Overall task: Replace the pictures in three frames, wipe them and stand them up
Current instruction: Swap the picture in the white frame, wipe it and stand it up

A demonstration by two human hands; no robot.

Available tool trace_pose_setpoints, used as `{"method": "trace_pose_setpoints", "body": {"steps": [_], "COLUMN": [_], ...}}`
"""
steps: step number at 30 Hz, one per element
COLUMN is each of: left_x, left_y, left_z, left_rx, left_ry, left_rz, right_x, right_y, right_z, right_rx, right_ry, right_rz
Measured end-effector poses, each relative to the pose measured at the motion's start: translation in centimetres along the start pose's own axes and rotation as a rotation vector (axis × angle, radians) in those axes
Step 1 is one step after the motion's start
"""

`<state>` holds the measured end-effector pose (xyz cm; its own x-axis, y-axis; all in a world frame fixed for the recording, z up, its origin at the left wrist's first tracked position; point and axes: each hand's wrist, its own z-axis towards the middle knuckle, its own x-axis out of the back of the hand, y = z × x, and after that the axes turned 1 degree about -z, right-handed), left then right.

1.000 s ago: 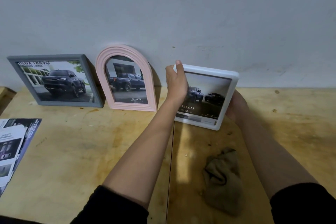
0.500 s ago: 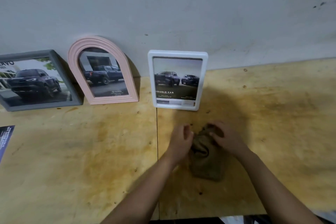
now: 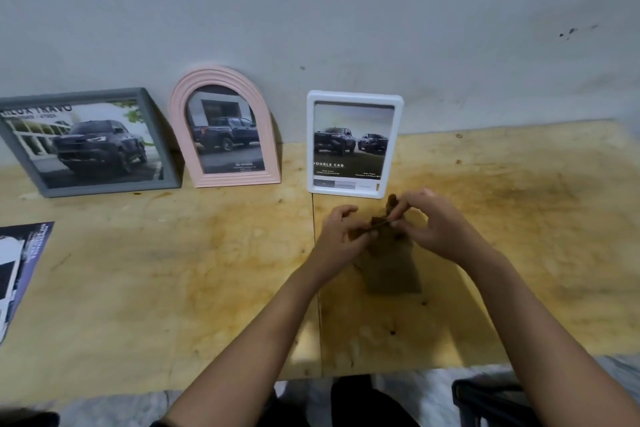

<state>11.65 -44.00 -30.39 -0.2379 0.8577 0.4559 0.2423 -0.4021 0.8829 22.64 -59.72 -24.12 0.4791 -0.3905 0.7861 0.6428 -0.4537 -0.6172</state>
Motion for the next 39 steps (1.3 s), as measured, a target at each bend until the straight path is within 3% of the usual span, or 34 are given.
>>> {"method": "trace_pose_setpoints", "body": {"steps": [4, 7, 10, 16, 20, 23, 25, 27, 30, 33, 36, 39], "left_x": [6.0, 10.7, 15.2, 23.4, 27.5, 29.1, 29.7, 30.2, 31.4, 33.1, 33.2, 31.2], "left_y": [1.5, 1.5, 1.1, 1.6, 1.5, 0.2, -0.6, -0.6, 0.8, 1.9, 2.1, -0.4], "left_z": [-2.8, -4.8, -6.1, -7.2, -7.6, -7.4, -6.9, -6.4, -5.8, -5.2, -6.5, -10.3], "left_rx": [-0.131, -0.071, -0.043, -0.139, -0.094, -0.043, 0.004, 0.035, 0.033, -0.078, -0.211, -0.281], "left_ry": [-0.044, -0.112, -0.074, -0.062, -0.143, -0.152, -0.086, 0.018, 0.166, 0.318, 0.394, 0.419], "left_rz": [-0.007, -0.016, -0.045, -0.055, 0.043, 0.154, 0.162, 0.133, -0.012, -0.178, -0.125, -0.054], "right_x": [0.3, 0.2, -0.2, -2.9, -4.2, -4.8, -5.5, -5.8, -5.2, -3.8, -3.5, -6.1], "right_y": [-4.8, -8.2, -10.7, -14.9, -16.9, -17.5, -17.8, -18.7, -20.8, -23.0, -24.2, -23.5], "right_z": [1.2, 1.4, 1.7, 3.4, 4.2, 5.1, 6.1, 7.3, 9.0, 9.9, 9.0, 5.8], "right_rx": [0.013, 0.089, 0.138, 0.14, 0.027, -0.098, -0.152, -0.177, -0.202, -0.144, -0.035, 0.051], "right_ry": [0.011, 0.048, -0.014, -0.054, -0.237, -0.373, -0.281, -0.08, 0.197, 0.416, 0.557, 0.559], "right_rz": [-0.035, 0.14, 0.231, 0.155, 0.263, 0.105, 0.039, 0.045, 0.231, 0.366, 0.289, 0.183]}}
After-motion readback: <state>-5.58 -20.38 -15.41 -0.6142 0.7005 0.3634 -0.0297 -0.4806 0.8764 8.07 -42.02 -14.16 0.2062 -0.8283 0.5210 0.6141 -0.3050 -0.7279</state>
